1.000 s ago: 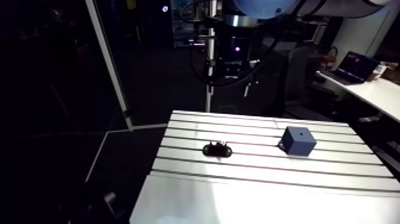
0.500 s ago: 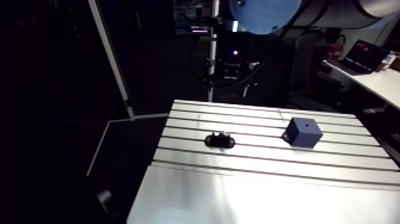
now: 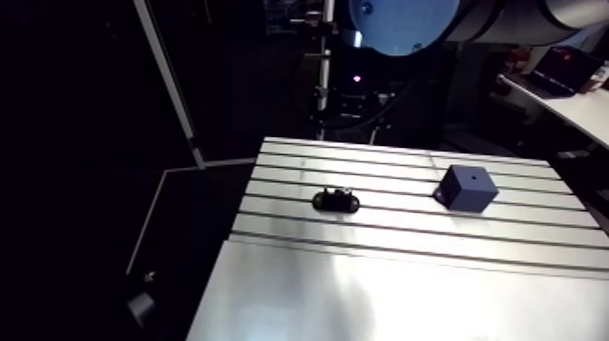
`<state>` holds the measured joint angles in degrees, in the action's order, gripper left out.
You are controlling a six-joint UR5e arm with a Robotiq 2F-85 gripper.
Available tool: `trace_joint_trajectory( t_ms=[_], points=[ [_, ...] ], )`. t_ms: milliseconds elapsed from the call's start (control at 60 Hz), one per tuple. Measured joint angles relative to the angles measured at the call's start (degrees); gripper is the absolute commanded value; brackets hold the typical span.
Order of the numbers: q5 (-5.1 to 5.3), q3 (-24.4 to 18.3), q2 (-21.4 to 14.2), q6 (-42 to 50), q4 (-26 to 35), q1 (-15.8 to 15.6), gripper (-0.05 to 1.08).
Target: Pick up the M10 bolt and insert it into the hole until fully seated.
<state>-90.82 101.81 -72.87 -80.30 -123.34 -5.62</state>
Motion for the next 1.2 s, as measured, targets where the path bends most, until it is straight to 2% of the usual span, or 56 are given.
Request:
trace_joint_trajectory(
  t_ms=[583, 683, 767, 1000, 1200],
  points=[
    [0.06, 3.03, 0.07, -3.35, -0.34, 0.02, 0.01],
    [0.04, 3.97, -0.06, -3.96, -0.43, 0.08, 0.05],
    [0.02, 4.66, -0.12, -4.27, -0.86, 0.11, 0.14],
    [-0.04, 6.84, -0.19, -4.84, -3.54, 0.25, 0.3],
    [-0.15, 8.04, -0.19, -5.58, -4.91, 0.45, 0.37]
  ],
)
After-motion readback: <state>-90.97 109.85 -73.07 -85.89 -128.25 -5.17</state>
